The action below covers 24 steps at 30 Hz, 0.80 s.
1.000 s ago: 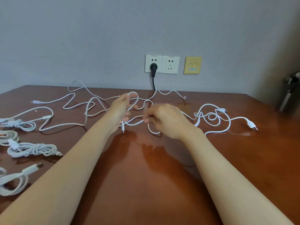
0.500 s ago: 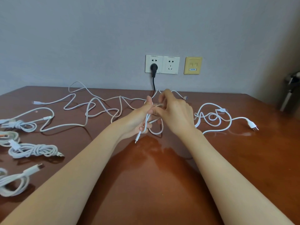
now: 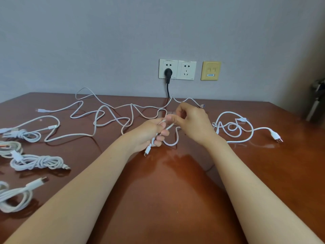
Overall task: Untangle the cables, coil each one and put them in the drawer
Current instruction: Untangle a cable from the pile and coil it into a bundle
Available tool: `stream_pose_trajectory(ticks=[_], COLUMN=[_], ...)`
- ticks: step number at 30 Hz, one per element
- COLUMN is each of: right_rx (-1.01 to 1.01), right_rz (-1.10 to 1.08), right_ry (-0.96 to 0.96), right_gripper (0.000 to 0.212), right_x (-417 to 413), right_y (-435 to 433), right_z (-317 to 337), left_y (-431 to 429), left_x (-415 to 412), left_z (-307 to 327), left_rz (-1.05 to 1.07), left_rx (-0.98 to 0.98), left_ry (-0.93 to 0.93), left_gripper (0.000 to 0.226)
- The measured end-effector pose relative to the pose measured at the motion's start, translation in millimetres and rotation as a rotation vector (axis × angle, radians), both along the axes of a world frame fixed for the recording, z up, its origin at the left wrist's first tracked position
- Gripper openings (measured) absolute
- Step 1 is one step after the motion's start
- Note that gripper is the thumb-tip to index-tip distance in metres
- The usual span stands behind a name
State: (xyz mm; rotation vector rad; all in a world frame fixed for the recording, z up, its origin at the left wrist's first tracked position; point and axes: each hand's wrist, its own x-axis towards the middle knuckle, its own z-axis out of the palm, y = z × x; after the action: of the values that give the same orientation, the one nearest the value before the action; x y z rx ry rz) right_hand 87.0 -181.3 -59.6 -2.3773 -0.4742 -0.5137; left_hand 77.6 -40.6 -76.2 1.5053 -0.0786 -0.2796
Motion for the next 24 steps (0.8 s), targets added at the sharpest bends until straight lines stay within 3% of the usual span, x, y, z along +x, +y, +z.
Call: stream_pose_trajectory(ticks=[4, 9, 13, 24], right_rx=[-0.131, -0.053, 0.031, -0.126], right_rz=[-0.027, -0.048, -0.040, -0.264], right_ry=[0.053, 0.085, 0.038, 0.149], right_gripper=[0.027, 0.018, 0.032, 0.034], right_x=[-3, -9, -13, -19], right_y=[2, 2, 11, 32], right_z=[-2, 2, 2, -5], left_y=[8, 18, 10, -13], left_x=[11, 20, 18, 8], left_z=[2, -2, -2, -3], left_rz=[0.258, 0.418, 0.413, 0.434], left_rx=[-0.136, -0.014, 0.058, -0.071], left_ry=[0.031, -0.053, -0.148, -0.340], left_gripper=[0.028, 0.022, 0.023, 0.019])
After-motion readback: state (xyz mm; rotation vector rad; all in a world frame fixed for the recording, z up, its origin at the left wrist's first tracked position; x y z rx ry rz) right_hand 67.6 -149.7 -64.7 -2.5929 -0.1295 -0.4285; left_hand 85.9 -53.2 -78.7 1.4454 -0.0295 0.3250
